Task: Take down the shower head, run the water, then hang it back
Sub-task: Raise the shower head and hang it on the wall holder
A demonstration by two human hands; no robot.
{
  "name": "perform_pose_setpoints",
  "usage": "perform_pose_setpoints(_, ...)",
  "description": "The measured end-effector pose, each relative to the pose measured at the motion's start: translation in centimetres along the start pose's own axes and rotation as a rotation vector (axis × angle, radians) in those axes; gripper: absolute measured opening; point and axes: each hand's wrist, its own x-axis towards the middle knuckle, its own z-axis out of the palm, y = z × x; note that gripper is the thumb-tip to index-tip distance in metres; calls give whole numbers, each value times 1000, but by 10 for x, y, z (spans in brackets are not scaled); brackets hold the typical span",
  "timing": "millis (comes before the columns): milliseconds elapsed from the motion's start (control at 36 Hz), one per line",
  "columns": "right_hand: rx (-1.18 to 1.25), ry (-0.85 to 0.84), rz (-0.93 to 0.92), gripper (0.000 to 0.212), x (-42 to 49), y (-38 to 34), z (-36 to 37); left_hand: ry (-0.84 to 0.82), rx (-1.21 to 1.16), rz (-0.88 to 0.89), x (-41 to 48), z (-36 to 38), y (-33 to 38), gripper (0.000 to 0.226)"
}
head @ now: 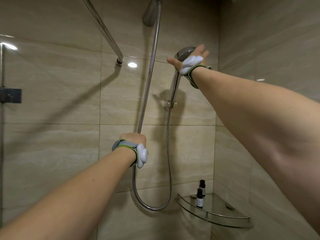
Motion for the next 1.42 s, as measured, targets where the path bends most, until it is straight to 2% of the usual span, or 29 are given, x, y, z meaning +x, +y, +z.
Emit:
perform_pose_setpoints(28,-14,-10,-21,84,0,1,0,0,4,7,1,2,1,25)
perform_pose_setpoints(56,-32,-13,-41,82,1,1,-1,3,4,12,1,3,3,23)
perform_pose_setpoints(111,-149,-15,-84,103,0,0,-5,25,5,24,2,5,6,18)
perform_pose_setpoints(167,-309,-74,-122,90,-5,3,-10,26,4,38,2,7,7,14)
perform_pose_setpoints(194,-309,-90,-118,83,-5,3,-12,26,-3,41,3,8,8,13)
perform_pose_setpoints(222,-283,-89,-119,84,-5,3,-14,29,-11,45,3,9,9,13)
perform_pose_setpoints(278,-237,-82,-90,102,-9,5,-13,29,-23,51,4,9,10,15)
perform_pose_setpoints(361,72,-21,10,120,-10,16,-2,16,-32,59,2,9,13,21)
perform_pose_setpoints(444,194,147,-28,111,-18,21,7,11,-40,52,2,12,16,25)
perform_pose_setpoints(528,208,195,-47,101,-21,18,14,17,-43,51,3,15,18,24)
perform_pose_setpoints(806,177,73,30,101,-19,-3,6,51,-30,77,3,18,14,24)
perform_pose_setpoints(1000,146,104,-2,107,-18,8,11,83,0,67,1,16,5,13)
perform_pose_setpoints(1083,181,115,7,108,-20,11,10,93,7,57,0,16,2,16)
perform_pose_setpoints(1222,286,84,35,97,-21,11,5,64,10,41,-4,15,2,24)
perform_pose_setpoints(1417,349,74,101,109,-27,12,12,41,3,44,-7,14,4,26)
